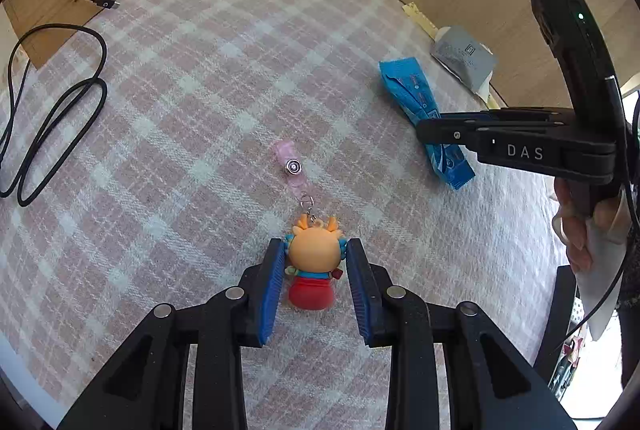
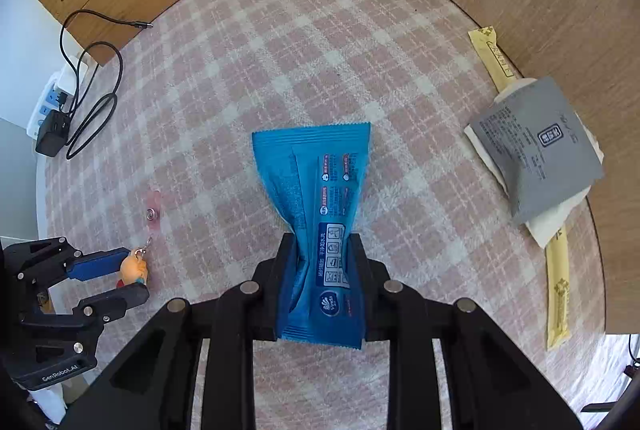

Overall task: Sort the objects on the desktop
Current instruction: 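Grasp the orange keychain figure with the left gripper while the right gripper grasps the blue wipe pack, then carry the keychain and blue wipe pack to the black tray and release both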

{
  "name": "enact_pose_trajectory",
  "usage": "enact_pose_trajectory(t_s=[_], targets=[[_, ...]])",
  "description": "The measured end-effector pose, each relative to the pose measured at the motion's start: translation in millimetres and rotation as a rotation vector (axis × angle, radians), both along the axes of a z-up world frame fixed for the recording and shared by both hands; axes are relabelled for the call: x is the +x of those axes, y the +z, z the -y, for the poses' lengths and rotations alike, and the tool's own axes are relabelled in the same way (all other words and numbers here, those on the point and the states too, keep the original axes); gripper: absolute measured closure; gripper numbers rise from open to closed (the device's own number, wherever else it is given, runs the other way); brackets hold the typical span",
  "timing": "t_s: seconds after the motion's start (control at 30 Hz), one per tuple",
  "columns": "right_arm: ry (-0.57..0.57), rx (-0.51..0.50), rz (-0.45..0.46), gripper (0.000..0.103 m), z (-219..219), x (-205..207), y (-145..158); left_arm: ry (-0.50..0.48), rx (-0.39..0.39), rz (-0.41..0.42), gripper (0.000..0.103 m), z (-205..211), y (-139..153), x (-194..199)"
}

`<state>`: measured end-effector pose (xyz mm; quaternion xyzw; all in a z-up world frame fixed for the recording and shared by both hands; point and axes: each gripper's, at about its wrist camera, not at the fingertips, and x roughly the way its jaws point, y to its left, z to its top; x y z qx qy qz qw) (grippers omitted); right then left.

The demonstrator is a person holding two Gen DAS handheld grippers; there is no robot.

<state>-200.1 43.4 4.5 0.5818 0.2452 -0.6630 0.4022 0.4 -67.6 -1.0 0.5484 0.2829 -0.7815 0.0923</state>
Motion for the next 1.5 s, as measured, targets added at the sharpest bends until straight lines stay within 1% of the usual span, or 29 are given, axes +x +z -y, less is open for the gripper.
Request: enact_pose_trajectory(t_s=[0.07, 0.13, 0.27, 0.37, 0.4, 0.47, 0.57, 0.67, 0.73, 0.77, 0.8, 0.83, 0.87, 0.93, 0.97, 1.0, 1.3, 1.4, 1.5], targets=[[-0.027, -0.021, 0.009, 0.089, -13, 11, 2, 0.001, 0.005, 0.001, 0.074, -2, 1, 7], [-0.049, -0.034, 0.009, 0.092, -27, 23, 6, -0.004, 0.002, 0.000, 0.074, -6, 5, 13], [-0.101, -0.069, 0.034, 0.092, -57, 43, 15, -0.020, -0.019, -0.014, 0.074, -14, 20, 25], [-0.129, -0.098, 0.034, 0.092, -83, 54, 26, -0.049, -0.044, -0.030, 0.074, -25, 34, 29], [-0.147, -0.107, 0.033, 0.092, -96, 68, 30, -0.060, -0.052, -0.036, 0.074, -30, 39, 30], [-0.186, -0.121, 0.027, 0.092, -100, 79, 45, -0.085, -0.055, -0.051, 0.074, -41, 48, 31], [-0.265, -0.142, 0.006, 0.092, -138, 90, 60, -0.145, -0.059, -0.079, 0.074, -66, 62, 32], [-0.353, -0.171, 0.006, 0.092, -180, 103, 75, -0.222, -0.063, -0.110, 0.074, -98, 76, 30], [-0.407, -0.181, -0.007, 0.092, -207, 116, 84, -0.275, -0.062, -0.127, 0.074, -125, 83, 20], [-0.429, -0.187, -0.016, 0.092, -202, 124, 81, -0.303, -0.060, -0.133, 0.074, -138, 86, 18], [-0.455, -0.196, -0.024, 0.092, -215, 131, 85, -0.332, -0.056, -0.138, 0.074, -151, 88, 14], [-0.481, -0.203, -0.027, 0.092, -229, 136, 90, -0.362, -0.050, -0.141, 0.074, -166, 89, -2], [-0.509, -0.211, -0.029, 0.092, -252, 142, 97, -0.394, -0.045, -0.144, 0.074, -180, 91, -3], [-0.566, -0.223, -0.039, 0.092, -282, 155, 104, -0.458, -0.033, -0.150, 0.074, -207, 100, 2], [-0.592, -0.221, -0.043, 0.092, -297, 160, 106, -0.488, -0.028, -0.154, 0.074, -222, 103, 5], [-0.623, -0.216, -0.051, 0.092, -303, 168, 103, -0.519, -0.022, -0.159, 0.074, -238, 107, 10], [-0.897, -0.159, -0.130, 0.092, -454, 212, 125, -0.774, 0.036, -0.218, 0.074, -376, 134, 7], [-0.963, -0.133, -0.155, 0.092, -493, 223, 132, -0.855, 0.044, -0.231, 0.074, -415, 143, 13], [-1.014, -0.110, -0.163, 0.092, -524, 232, 133, -0.932, 0.056, -0.229, 0.074, -450, 144, 18]])
